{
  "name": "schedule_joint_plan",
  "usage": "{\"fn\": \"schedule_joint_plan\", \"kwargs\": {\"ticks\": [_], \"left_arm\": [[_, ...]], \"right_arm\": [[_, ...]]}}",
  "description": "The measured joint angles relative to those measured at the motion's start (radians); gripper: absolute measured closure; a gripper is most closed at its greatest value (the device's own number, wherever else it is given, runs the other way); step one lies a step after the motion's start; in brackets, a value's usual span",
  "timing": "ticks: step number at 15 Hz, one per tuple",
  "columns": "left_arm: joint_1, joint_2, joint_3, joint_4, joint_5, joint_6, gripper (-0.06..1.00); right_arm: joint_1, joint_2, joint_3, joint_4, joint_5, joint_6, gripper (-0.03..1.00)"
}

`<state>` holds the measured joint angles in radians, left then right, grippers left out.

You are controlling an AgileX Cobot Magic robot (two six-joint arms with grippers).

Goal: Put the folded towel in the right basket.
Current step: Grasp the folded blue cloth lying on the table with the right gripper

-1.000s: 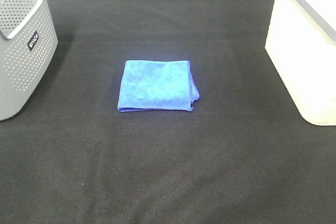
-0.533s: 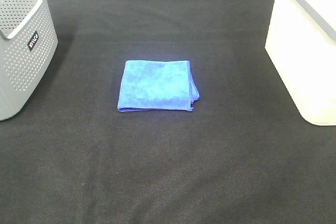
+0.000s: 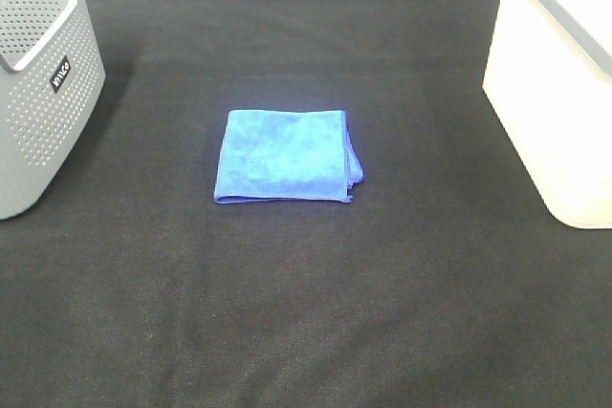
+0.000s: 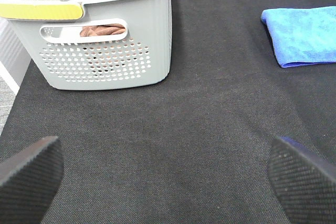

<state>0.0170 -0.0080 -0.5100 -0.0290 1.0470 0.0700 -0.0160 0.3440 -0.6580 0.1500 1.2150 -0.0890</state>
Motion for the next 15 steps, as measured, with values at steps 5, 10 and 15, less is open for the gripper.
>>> {"fn": "schedule_joint_plan", "kwargs": {"ticks": [5,10,15], "left_arm": [[0.0,0.0,0.0,0.006,0.0,0.0,-0.05],[0.0,0.0,0.0,0.006,0.0,0.0,-0.05],[0.0,0.0,0.0,0.007,0.0,0.0,-0.05]], "right_arm": [[0.0,0.58,-0.444,0.03,0.006,0.019,0.07],[0.0,0.846,-0.68,0.132,0.001,0.061,0.07],[0.102,1.157,-0.812,0.292,-0.056,0.105,0.07]]}}
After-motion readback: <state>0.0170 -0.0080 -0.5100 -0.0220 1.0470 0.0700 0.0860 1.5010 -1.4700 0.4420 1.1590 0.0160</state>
